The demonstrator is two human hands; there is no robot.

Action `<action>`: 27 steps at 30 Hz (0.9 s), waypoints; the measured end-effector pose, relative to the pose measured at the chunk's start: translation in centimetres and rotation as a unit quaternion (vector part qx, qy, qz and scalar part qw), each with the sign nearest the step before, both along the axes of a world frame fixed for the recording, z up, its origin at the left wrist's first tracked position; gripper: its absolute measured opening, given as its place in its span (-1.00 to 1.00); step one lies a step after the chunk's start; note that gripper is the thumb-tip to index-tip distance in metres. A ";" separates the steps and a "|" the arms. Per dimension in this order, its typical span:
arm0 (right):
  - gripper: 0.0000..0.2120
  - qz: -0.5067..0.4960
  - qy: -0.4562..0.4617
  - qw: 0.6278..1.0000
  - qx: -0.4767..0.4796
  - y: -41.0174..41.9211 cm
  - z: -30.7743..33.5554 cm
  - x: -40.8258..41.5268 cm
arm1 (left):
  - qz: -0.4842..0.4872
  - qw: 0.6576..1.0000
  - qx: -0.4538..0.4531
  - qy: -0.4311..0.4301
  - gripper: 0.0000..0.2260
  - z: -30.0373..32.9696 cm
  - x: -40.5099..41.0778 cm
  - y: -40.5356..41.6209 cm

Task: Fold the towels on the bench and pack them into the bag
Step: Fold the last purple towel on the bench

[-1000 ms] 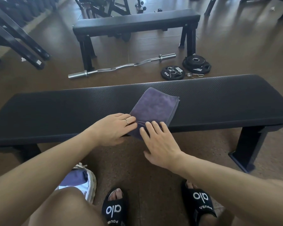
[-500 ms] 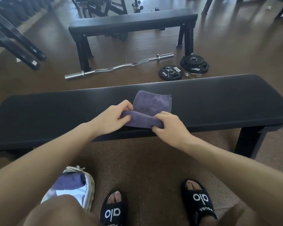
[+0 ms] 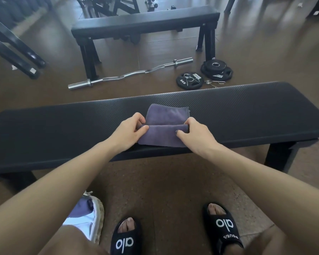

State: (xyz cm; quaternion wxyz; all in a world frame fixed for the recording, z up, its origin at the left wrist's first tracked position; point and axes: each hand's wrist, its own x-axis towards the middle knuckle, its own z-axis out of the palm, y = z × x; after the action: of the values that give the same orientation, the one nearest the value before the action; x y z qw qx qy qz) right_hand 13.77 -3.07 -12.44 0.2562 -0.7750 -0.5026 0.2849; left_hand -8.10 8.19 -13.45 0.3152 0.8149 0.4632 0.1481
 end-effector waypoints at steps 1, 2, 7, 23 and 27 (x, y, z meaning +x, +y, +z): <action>-0.81 0.001 -0.025 1.000 -0.003 0.0 0.0 -0.1 | 0.001 1.000 0.017 0.009 -0.91 -0.1 0.1 0.0; -0.79 0.002 -0.052 0.999 -0.001 -0.1 0.0 -0.2 | 0.000 0.999 0.041 0.024 -0.89 -0.2 0.2 0.0; -0.67 0.044 -0.202 0.969 0.138 -0.3 -0.5 -0.8 | -0.102 0.940 0.310 0.103 -0.92 0.2 0.7 0.0; -0.69 0.244 -0.313 0.905 0.150 -0.8 -1.1 1.4 | -0.206 0.953 0.197 0.099 -0.73 0.9 -0.4 -0.1; -0.72 0.124 -0.016 0.987 0.098 0.0 0.2 3.1 | -0.095 0.995 0.030 -0.008 -0.85 1.4 0.4 0.7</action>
State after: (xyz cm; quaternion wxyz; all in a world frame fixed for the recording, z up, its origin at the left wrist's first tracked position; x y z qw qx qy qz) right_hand 16.86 -3.04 -12.23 0.2855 -0.6826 -0.6239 0.2517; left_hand -7.69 8.85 -12.01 0.3069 0.8630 0.3769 0.1379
